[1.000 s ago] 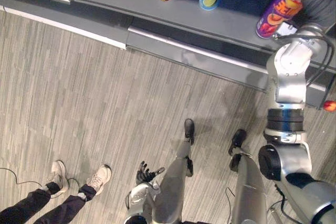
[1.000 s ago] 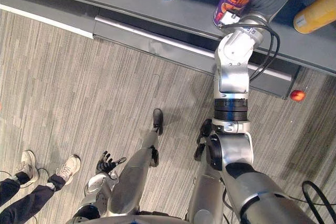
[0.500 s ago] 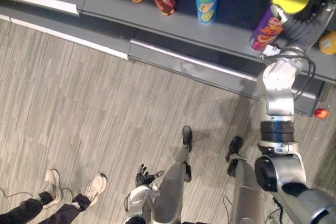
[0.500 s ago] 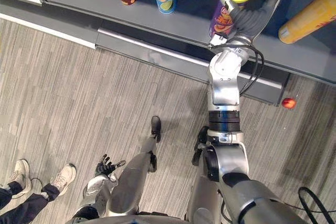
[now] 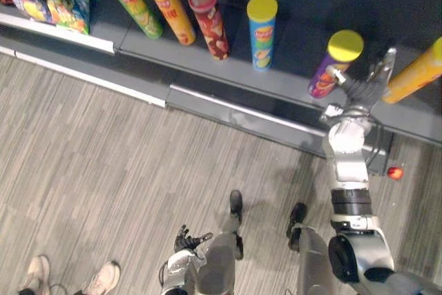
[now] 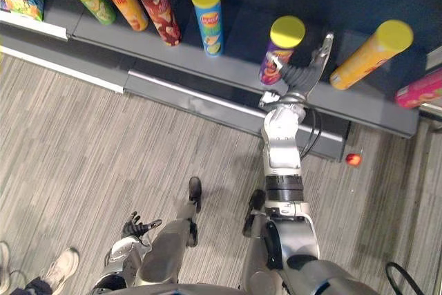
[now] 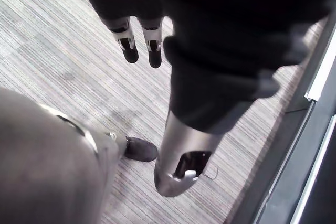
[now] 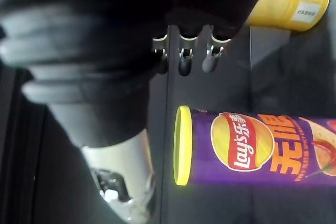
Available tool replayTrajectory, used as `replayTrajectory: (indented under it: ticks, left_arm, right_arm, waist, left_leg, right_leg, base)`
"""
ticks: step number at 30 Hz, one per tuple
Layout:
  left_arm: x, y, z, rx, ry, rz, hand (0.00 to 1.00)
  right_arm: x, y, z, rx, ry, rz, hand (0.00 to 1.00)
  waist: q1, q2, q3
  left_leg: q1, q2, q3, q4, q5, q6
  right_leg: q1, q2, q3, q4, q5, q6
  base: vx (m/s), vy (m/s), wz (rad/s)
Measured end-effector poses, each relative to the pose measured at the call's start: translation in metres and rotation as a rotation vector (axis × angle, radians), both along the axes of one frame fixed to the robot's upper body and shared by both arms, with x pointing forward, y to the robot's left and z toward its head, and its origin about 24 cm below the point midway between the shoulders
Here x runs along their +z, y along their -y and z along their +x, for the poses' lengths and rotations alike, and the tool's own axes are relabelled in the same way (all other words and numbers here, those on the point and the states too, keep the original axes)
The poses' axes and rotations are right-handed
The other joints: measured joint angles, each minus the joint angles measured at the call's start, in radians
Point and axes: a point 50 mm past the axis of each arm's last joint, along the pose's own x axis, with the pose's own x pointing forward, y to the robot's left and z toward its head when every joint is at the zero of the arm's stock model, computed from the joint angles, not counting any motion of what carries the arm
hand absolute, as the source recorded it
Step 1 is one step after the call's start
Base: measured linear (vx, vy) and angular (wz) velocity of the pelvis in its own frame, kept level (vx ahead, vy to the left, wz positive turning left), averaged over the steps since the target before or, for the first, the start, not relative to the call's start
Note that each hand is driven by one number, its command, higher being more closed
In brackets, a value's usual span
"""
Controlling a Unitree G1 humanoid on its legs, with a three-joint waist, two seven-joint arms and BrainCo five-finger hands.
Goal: Put the gum and the chips on the shelf.
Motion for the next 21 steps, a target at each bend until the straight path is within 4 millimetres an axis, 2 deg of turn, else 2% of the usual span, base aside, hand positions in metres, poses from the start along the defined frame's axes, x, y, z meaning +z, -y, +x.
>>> replayTrajectory:
  ticks: [1, 3, 7, 9, 10, 12, 15, 21]
  left_arm:
    - [-0.002, -0.002, -0.005, -0.011, -0.019, 0.012, 0.00]
    - [-0.005, -0.006, -0.012, -0.017, -0.054, 0.026, 0.00]
    - [-0.012, -0.012, -0.024, -0.039, -0.123, 0.046, 0.00]
    - [-0.016, -0.015, -0.037, -0.050, -0.162, 0.063, 0.00]
    - [-0.017, -0.017, -0.039, -0.055, -0.171, 0.068, 0.00]
    - [-0.019, -0.022, -0.049, -0.040, -0.205, 0.072, 0.00]
    - [-0.023, -0.027, -0.063, -0.022, -0.243, 0.073, 0.00]
    - [-0.028, -0.036, -0.086, -0.009, -0.319, 0.076, 0.00]
  right_arm:
    - [-0.016, -0.002, -0.002, 0.017, -0.053, -0.013, 0.00]
    - [-0.035, -0.008, -0.003, 0.058, -0.114, -0.037, 0.00]
    - [-0.072, -0.012, -0.016, 0.122, -0.234, -0.102, 0.00]
    - [-0.103, -0.015, -0.031, 0.191, -0.343, -0.149, 0.00]
    - [-0.110, -0.016, -0.034, 0.215, -0.367, -0.159, 0.00]
    - [-0.136, -0.020, -0.052, 0.305, -0.459, -0.204, 0.00]
    - [-0.162, -0.025, -0.073, 0.400, -0.555, -0.224, 0.00]
    - [-0.212, -0.020, -0.129, 0.541, -0.771, -0.214, 0.00]
  waist:
    - [-0.002, -0.008, -0.022]
    - [-0.020, -0.018, -0.047]
    - [-0.033, -0.024, -0.093]
    - [-0.052, -0.032, -0.126]
    - [-0.054, -0.035, -0.131]
    - [-0.065, -0.042, -0.159]
    - [-0.078, -0.050, -0.191]
    - [-0.087, -0.054, -0.257]
  left_leg:
    - [0.019, 0.003, -0.001, 0.000, -0.006, -0.002]
    - [0.039, 0.008, -0.004, 0.000, -0.011, -0.004]
    - [0.078, 0.016, -0.017, 0.000, -0.027, -0.008]
    - [0.105, 0.015, -0.028, 0.000, -0.039, -0.006]
    - [0.115, 0.015, -0.027, 0.000, -0.043, -0.007]
    - [0.146, 0.013, -0.024, 0.000, -0.059, -0.001]
    - [0.180, 0.012, -0.021, 0.000, -0.074, 0.004]
    - [0.262, 0.011, 0.005, 0.000, -0.113, 0.013]
  right_leg:
    - [0.028, 0.007, -0.001, -0.019, 0.002, 0.003]
    - [0.064, 0.018, -0.004, -0.053, 0.008, 0.010]
    - [0.145, 0.039, -0.012, -0.139, 0.038, 0.020]
    - [0.198, 0.046, -0.019, -0.189, 0.051, 0.028]
    - [0.212, 0.047, -0.018, -0.199, 0.054, 0.030]
    - [0.261, 0.054, -0.015, -0.245, 0.069, 0.036]
    - [0.305, 0.057, -0.013, -0.276, 0.073, 0.040]
    - [0.393, 0.065, 0.009, -0.324, 0.075, 0.043]
  base:
    - [0.08, -0.006, -0.04]
    - [0.08, -0.005, -0.03]
    - [0.08, 0.003, -0.01]
    - [0.09, 0.026, 0.09]
    - [0.11, 0.040, -0.01]
    - [0.08, 0.035, -0.05]
    - [0.08, 0.023, -0.04]
    - [0.09, 0.010, -0.14]
